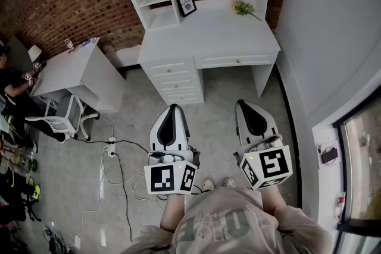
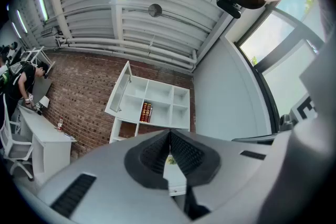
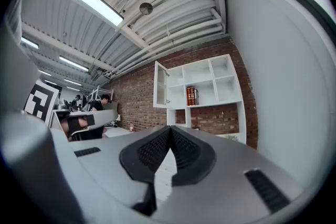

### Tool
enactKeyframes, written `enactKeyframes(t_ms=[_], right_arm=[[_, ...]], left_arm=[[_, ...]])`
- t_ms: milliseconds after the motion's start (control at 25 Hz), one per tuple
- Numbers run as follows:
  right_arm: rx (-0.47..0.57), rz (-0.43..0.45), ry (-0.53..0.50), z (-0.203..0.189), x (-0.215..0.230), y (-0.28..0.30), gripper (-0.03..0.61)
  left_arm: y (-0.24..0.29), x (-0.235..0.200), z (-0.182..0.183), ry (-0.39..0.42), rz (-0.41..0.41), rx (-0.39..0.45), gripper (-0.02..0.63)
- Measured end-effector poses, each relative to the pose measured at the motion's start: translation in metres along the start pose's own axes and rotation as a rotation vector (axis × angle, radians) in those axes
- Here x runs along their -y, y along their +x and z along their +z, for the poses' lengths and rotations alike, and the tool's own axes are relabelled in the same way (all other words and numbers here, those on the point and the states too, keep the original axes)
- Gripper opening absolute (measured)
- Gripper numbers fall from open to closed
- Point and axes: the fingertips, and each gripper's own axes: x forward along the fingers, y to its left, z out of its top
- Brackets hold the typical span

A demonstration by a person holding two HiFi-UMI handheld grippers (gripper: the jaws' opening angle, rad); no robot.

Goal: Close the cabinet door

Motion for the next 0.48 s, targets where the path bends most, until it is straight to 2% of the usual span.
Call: enactKeyframes(t_ms=[480], right_arm=[[0.018,-0.012,0.002,0.003,0.022,-0.011,0.017]], left_arm=[[0.006,0.022,-0.003,0.003,-0.018,-0.004,0.015]])
